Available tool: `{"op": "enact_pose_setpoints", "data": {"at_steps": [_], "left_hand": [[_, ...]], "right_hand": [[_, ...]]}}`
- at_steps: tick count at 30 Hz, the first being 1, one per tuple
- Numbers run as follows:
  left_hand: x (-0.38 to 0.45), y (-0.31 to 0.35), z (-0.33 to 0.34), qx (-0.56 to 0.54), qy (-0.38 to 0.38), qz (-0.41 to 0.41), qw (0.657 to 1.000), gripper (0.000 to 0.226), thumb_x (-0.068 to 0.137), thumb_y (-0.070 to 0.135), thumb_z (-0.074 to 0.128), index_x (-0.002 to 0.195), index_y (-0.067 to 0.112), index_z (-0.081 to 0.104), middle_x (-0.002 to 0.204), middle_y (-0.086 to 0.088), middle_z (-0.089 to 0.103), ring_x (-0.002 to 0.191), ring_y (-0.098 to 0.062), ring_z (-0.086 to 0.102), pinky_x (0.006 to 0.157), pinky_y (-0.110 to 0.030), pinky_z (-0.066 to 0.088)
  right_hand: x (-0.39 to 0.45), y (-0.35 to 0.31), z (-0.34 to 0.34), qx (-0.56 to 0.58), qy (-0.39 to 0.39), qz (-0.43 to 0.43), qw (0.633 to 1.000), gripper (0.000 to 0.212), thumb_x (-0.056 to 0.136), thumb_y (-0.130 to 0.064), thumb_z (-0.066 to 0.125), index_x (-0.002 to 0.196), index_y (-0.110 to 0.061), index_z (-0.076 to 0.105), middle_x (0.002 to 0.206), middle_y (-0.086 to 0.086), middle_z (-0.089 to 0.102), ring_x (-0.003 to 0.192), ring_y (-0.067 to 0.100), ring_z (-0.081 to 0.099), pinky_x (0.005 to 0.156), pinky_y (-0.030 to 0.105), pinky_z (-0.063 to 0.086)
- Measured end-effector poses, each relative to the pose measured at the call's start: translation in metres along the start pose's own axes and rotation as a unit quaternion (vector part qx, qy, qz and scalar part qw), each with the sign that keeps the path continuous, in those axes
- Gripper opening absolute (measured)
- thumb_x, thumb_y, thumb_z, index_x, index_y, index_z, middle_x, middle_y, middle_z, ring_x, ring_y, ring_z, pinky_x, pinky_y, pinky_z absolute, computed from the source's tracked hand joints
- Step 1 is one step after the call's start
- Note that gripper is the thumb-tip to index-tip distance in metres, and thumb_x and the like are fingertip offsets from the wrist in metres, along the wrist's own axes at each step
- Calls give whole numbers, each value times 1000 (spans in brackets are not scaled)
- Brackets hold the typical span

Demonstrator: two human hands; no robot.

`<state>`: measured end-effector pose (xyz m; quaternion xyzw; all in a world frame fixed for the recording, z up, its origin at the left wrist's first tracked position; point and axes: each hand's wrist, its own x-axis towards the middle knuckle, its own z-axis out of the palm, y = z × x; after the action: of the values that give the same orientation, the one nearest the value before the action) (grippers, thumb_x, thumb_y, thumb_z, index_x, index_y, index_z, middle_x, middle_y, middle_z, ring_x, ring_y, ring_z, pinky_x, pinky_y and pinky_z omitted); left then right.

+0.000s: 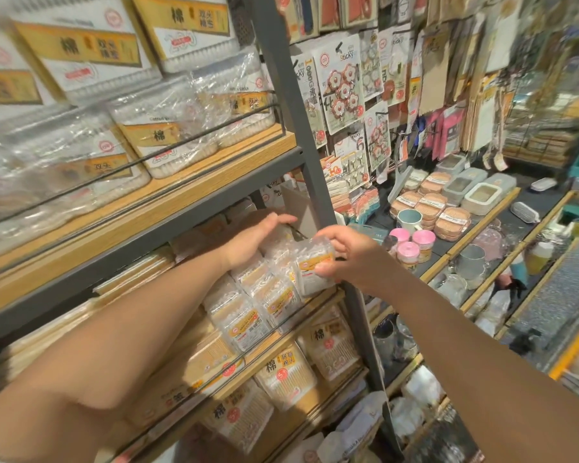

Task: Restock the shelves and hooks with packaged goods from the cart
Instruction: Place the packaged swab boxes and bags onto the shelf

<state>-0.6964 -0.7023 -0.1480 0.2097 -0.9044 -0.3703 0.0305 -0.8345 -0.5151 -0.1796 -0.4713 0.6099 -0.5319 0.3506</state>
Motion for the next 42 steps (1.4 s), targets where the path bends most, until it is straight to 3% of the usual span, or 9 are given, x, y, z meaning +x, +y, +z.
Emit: {"op": "enact_pose_setpoints", "data": {"at_steps": [5, 12, 17, 19, 26, 32, 35, 38, 42], "left_hand": [[-16, -3, 3, -21, 22, 43, 999, 79, 72, 94, 9, 135, 57, 38, 158, 6, 31, 147, -12, 22, 122, -47, 12], [-22, 17, 30, -18, -40, 52, 998, 53, 75, 87, 36, 125, 70, 38, 136, 43, 39, 135, 9, 35, 120, -49, 20], [-21, 21, 29, 118, -21, 31, 992, 93, 73, 91, 18, 148, 37, 29, 154, 13, 31, 145, -7, 22, 122, -50, 9], [-22, 23, 28, 174, -16, 16, 984, 96, 78, 88, 11, 153, 29, 24, 161, 5, 21, 149, -11, 8, 122, -40, -1], [-20, 24, 32, 333, -95, -30, 938, 63, 99, 57, 16, 156, 32, 5, 164, 7, -9, 149, -12, -16, 118, -43, -15], [-15, 30, 13, 110, 13, -82, 990, 55, 105, 44, 19, 155, 22, 19, 158, -3, 29, 148, -17, 18, 117, -30, 10], [1, 17, -11, 74, 100, -177, 976, 39, 108, 33, 21, 127, 18, 51, 106, 6, 55, 108, -12, 54, 92, -29, 40], [1, 4, -33, 135, 206, -216, 945, 48, 108, 36, 18, 70, 19, 41, 59, 2, 38, 52, -11, 38, 51, -26, 31], [1, -4, -29, 173, 159, -199, 951, 64, 106, 47, 20, 122, -3, 58, 123, -35, 56, 112, -47, 58, 100, -49, 43]], "right_hand": [[-6, -3, 12, -120, 35, -19, 992, 44, 85, -14, 70, 124, -30, 55, 94, -31, 64, 87, -11, 60, 71, 4, 43], [-9, 6, 35, -146, 116, -34, 982, 57, 85, -21, 69, 140, -15, 54, 132, 0, 63, 118, 10, 58, 90, 3, 38], [-23, 12, 44, -124, 55, 31, 990, 58, 86, -35, 62, 141, -35, 45, 126, -12, 62, 100, 3, 58, 90, 32, 47], [-24, 17, 47, -130, 27, 51, 990, 79, 82, -44, 58, 153, -29, 26, 145, -4, 49, 121, 13, 54, 103, 39, 43], [-36, 16, 62, -185, 70, 47, 979, 86, 93, -18, 56, 157, -15, -1, 160, 0, 21, 139, 13, 30, 106, 15, 21], [-40, 22, 57, -228, 58, 58, 970, 82, 91, -19, 54, 157, -18, 6, 155, 1, 31, 140, 16, 28, 111, 28, 25], [-42, 21, 55, -207, 53, 59, 975, 78, 93, -23, 53, 157, -19, 7, 157, -1, 27, 144, 13, 22, 112, 29, 24], [-44, 24, 56, -185, 49, 55, 980, 77, 95, -24, 52, 157, -23, 6, 160, -7, 19, 146, 9, 14, 114, 28, 20], [-43, 24, 54, -171, 44, 53, 983, 76, 94, -24, 52, 156, -25, 7, 159, -9, 18, 144, 6, 14, 112, 26, 18]]}}
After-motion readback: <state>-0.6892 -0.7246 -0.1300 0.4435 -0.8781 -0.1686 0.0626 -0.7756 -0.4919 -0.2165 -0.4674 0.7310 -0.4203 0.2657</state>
